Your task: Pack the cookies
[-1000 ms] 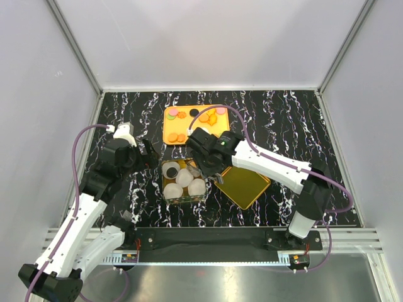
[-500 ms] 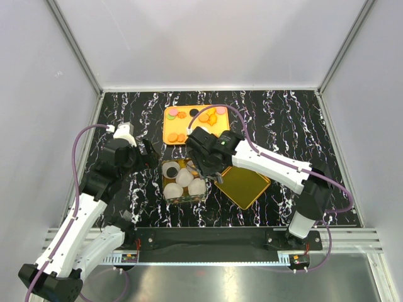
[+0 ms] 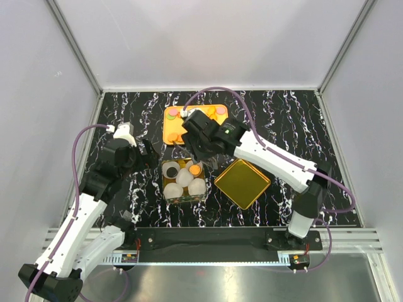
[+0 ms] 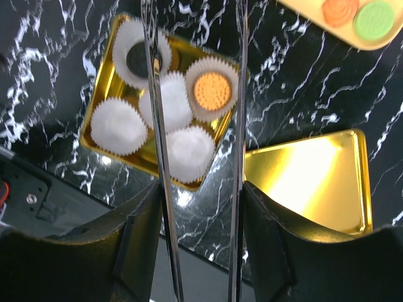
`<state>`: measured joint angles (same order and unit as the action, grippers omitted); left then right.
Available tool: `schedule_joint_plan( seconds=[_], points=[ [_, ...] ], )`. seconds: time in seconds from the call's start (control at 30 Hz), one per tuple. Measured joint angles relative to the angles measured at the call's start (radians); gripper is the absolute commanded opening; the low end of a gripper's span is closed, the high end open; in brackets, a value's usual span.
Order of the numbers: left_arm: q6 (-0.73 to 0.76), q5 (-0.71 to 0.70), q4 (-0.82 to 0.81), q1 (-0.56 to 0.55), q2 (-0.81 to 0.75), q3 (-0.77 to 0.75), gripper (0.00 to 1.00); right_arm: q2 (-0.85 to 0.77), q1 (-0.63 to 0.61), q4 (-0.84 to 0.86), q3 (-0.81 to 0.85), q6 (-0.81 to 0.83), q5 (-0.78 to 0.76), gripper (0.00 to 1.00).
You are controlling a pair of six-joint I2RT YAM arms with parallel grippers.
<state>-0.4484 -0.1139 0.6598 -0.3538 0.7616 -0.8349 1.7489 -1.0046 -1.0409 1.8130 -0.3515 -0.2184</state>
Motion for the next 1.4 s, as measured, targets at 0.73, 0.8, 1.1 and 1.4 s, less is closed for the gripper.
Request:
schedule_joint_plan(
  seconds=[0.73, 0.8, 1.1, 1.4],
  points=[
    [0.000, 0.000, 0.000, 0.002, 0.000, 0.000, 0.99, 0.223, 0.322, 0.049, 0.037, 0.085, 0.000, 0.50],
    [0.000, 0.001, 0.000, 0.002, 0.000, 0.000, 0.99, 0.231, 0.325, 0.054, 0.032, 0.086, 0.001, 0.50],
    [0.000, 0.001, 0.000, 0.002, 0.007, 0.000, 0.99, 0.242, 0.333, 0.071, 0.007, 0.087, 0.002, 0.50],
    [0.000, 0.001, 0.000, 0.005, 0.007, 0.000, 0.99, 0.243, 0.333, 0.075, -0.014, 0.088, 0.003, 0.51]
  ],
)
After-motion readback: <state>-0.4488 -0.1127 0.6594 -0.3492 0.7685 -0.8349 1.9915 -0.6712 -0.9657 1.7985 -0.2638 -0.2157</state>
